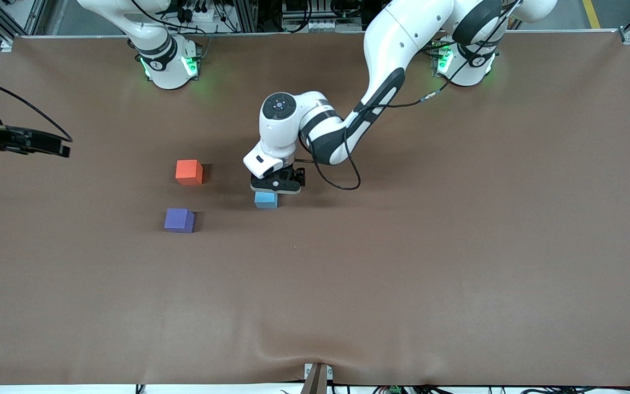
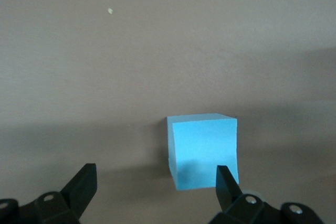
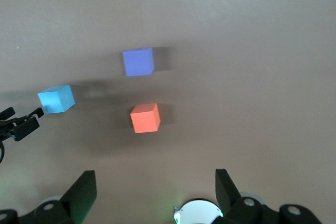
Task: Place blue block between orange and purple blocks
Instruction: 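Set down the blue cube and open the left gripper while the right gripper reaches in, then grasp the blue cube with the right gripper while the left gripper withdraws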
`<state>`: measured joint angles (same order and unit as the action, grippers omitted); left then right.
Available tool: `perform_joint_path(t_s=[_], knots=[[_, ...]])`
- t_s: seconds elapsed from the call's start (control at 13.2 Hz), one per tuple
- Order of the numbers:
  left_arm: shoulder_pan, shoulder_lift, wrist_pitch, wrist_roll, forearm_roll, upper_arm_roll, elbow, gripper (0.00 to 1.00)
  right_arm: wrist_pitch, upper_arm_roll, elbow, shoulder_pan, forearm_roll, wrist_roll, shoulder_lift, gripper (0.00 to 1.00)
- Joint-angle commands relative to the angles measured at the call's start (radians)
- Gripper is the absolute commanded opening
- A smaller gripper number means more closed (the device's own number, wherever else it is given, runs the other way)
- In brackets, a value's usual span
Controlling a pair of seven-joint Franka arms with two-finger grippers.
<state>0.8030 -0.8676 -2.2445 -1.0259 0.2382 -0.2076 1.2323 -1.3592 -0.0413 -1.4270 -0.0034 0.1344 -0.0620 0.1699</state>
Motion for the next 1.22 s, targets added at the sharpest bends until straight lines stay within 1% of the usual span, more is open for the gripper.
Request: perform_joint_path(t_s=[0.0, 0.08, 0.15, 0.23, 0.3, 0.38, 0.46, 0.61, 0.68, 0.84, 0.91, 1.06, 1.14], knots=[[-0.045, 0.198, 0.173, 0.003, -0.068, 0.007, 0.019, 1.00, -0.024, 0.000, 0.013, 0.091, 0.007, -0.077, 0.025, 1.00], [-0.074, 0.281, 0.253, 0.001, -0.069, 0.008, 0.041, 1.00, -0.037, 0.000, 0.013, 0.126, 0.008, -0.141, 0.031, 1.00], [-0.085, 0.339, 0.367, -0.009, -0.057, 0.016, 0.041, 1.00, -0.046, 0.000, 0.013, 0.160, 0.008, -0.159, 0.036, 1.00], [-0.106, 0.401, 0.484, 0.010, -0.034, 0.040, 0.041, 1.00, -0.047, 0.000, 0.011, 0.181, 0.008, -0.165, 0.042, 1.00], [-0.154, 0.448, 0.546, 0.044, -0.011, 0.050, 0.045, 1.00, -0.061, 0.000, -0.001, 0.225, 0.008, -0.176, 0.043, 1.00], [-0.185, 0.478, 0.590, 0.140, 0.010, 0.059, 0.045, 1.00, -0.105, 0.000, -0.028, 0.253, 0.008, -0.218, 0.045, 1.00], [-0.236, 0.514, 0.650, 0.288, 0.036, 0.062, 0.045, 1.00, -0.154, 0.001, -0.065, 0.278, 0.010, -0.240, 0.045, 1.00], [-0.385, 0.554, 0.692, 0.449, 0.024, 0.060, 0.045, 1.00, -0.228, 0.001, -0.120, 0.345, 0.010, -0.274, 0.052, 1.00], [-0.460, 0.568, 0.710, 0.514, 0.010, 0.053, 0.045, 1.00, -0.288, 0.001, -0.151, 0.377, 0.010, -0.332, 0.065, 1.00], [-0.542, 0.581, 0.739, 0.636, 0.009, 0.056, 0.045, 1.00, -0.363, 0.001, -0.203, 0.436, 0.010, -0.380, 0.088, 1.00], [-0.577, 0.588, 0.761, 0.709, -0.002, 0.057, 0.045, 1.00, -0.386, 0.001, -0.211, 0.465, 0.010, -0.380, 0.117, 1.00], [-0.674, 0.614, 0.773, 0.760, -0.055, 0.050, 0.045, 1.00, -0.406, 0.001, -0.214, 0.500, 0.011, -0.387, 0.173, 1.00], [-0.712, 0.631, 0.773, 0.768, -0.088, 0.050, 0.052, 1.00, -0.446, 0.001, -0.228, 0.519, 0.017, -0.392, 0.200, 1.00]])
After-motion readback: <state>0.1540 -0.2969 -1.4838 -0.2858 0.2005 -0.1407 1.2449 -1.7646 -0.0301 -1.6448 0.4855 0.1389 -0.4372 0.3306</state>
